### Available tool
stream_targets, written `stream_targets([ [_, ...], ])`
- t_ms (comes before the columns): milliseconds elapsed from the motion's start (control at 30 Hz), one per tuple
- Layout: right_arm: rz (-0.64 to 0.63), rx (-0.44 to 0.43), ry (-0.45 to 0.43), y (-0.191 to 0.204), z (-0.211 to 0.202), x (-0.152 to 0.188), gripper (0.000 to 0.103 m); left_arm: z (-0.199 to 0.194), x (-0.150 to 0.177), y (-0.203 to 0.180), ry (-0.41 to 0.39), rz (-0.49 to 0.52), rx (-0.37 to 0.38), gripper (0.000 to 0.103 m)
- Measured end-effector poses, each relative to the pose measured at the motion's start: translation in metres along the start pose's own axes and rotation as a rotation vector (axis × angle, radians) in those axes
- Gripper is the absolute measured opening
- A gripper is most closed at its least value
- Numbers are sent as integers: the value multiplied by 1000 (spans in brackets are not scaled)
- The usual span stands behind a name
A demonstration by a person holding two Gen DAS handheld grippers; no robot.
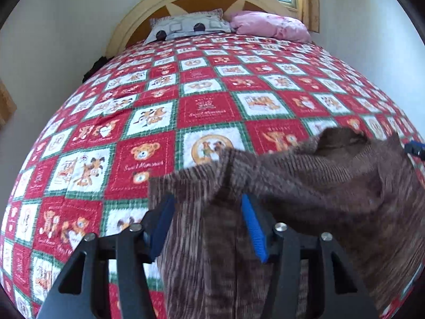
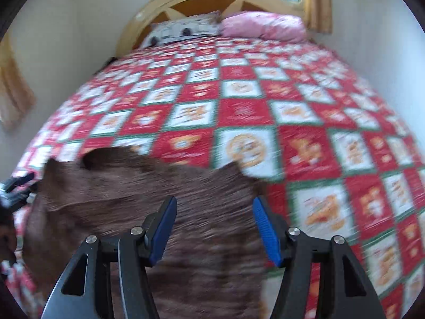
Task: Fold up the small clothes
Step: 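Lift the hem with both tools and fold it toward the collar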
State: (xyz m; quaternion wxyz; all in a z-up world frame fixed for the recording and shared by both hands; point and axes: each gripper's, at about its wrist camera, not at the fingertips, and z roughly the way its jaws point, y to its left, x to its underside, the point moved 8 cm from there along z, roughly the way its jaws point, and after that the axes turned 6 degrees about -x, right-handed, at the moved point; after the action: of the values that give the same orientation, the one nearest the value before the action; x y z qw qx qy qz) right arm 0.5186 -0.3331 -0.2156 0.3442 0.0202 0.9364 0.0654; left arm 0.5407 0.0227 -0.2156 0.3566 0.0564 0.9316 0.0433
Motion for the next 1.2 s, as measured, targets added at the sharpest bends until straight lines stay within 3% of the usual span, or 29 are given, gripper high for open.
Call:
stream_targets([
  [33, -1, 29, -1, -8, 3, -2, 60, 3, -3, -2, 5, -5, 19, 51],
  [100, 0, 30, 32, -19, 12, -5, 60, 11, -5, -7, 28, 0, 74, 28],
  [133, -7, 39, 46, -22, 17, -7, 60, 17, -5, -9, 47, 12, 63, 8],
  [200, -35, 72, 66, -29, 25, -7, 39, 24, -1, -2, 57, 11, -47, 11],
  [267, -10, 109, 94, -42, 34, -6, 39, 32, 4, 12, 85, -37, -139, 12],
  [333, 48, 118, 100, -53, 39, -6, 39, 32, 8, 18, 74, -81, -139, 14],
  [400, 101, 150, 100, -66, 40, -2, 39, 29, 11, 17, 55, -59, -158, 14],
  [500, 114, 112, 61, -60, 29, -2, 39, 25, 14, 15, 38, -34, -178, 14],
  [633, 54, -19, -2, -25, 12, -7, 39, 23, 16, 14, 32, -33, -187, 14],
  [733, -15, -27, 43, -6, 23, -7, 39, 23, 15, 15, 21, -17, -209, 15],
  [800, -7, 65, 139, -21, 42, 1, 40, 22, 17, 15, 15, -4, -227, 15],
  [867, 77, 88, 134, -39, 44, 2, 47, 21, 19, 15, 9, 5, -243, 15],
  [933, 94, 186, 94, -52, 32, -2, 47, 21, 20, 15, 4, 13, -246, 16],
  [967, 83, 176, 70, -49, 26, -5, 47, 21, 20, 16, 2, 11, -245, 16],
  [1067, -1, 32, 23, -4, 7, -10, 47, 22, 20, 16, 1, 15, -257, 16],
  [1200, -186, -128, 117, 65, 15, 2, 47, 21, 21, 14, -2, 24, -269, 16],
])
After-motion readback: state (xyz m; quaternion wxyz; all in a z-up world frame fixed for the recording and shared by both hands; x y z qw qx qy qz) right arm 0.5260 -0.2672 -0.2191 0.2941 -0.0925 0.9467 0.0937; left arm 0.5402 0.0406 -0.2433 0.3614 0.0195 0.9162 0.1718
